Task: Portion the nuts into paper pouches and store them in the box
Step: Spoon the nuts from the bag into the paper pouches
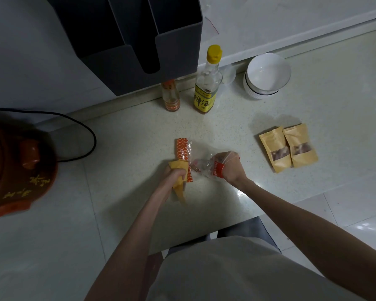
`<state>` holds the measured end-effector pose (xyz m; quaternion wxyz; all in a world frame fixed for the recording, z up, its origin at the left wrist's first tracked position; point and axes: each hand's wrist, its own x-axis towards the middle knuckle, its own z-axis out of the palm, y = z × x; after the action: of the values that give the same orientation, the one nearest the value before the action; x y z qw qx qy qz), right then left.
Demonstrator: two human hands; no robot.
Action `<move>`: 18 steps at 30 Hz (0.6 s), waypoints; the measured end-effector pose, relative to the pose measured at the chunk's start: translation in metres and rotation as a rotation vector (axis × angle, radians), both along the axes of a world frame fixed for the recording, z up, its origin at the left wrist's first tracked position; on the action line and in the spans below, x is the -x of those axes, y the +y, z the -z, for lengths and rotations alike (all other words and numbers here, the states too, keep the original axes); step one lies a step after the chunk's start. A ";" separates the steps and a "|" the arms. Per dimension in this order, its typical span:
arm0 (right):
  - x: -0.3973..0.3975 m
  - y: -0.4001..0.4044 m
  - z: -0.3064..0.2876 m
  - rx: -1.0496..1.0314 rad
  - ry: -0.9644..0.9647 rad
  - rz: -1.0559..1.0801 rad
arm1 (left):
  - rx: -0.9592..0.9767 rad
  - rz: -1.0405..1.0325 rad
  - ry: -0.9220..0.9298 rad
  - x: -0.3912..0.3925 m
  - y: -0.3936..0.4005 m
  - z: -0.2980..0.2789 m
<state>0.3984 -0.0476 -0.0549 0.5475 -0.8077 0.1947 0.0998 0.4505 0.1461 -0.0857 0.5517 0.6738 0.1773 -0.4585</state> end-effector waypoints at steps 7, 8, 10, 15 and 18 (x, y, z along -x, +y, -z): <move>-0.005 0.001 0.002 -0.031 -0.002 -0.022 | -0.008 0.009 -0.032 0.000 -0.001 0.001; -0.005 0.002 0.003 -0.057 0.029 -0.011 | 0.012 -0.003 -0.035 0.002 -0.001 0.001; -0.004 0.004 0.004 -0.161 0.098 0.039 | 0.044 -0.034 -0.041 0.006 0.000 0.001; -0.009 -0.001 0.003 -0.309 0.167 0.088 | 0.082 -0.066 -0.016 0.005 0.006 0.006; -0.010 -0.007 0.007 -0.301 0.240 0.151 | 0.084 -0.036 -0.023 0.003 0.008 0.012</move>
<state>0.4082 -0.0547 -0.0621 0.6408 -0.6823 0.3013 0.1820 0.4479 0.1538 -0.0975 0.5898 0.6518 0.1639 -0.4478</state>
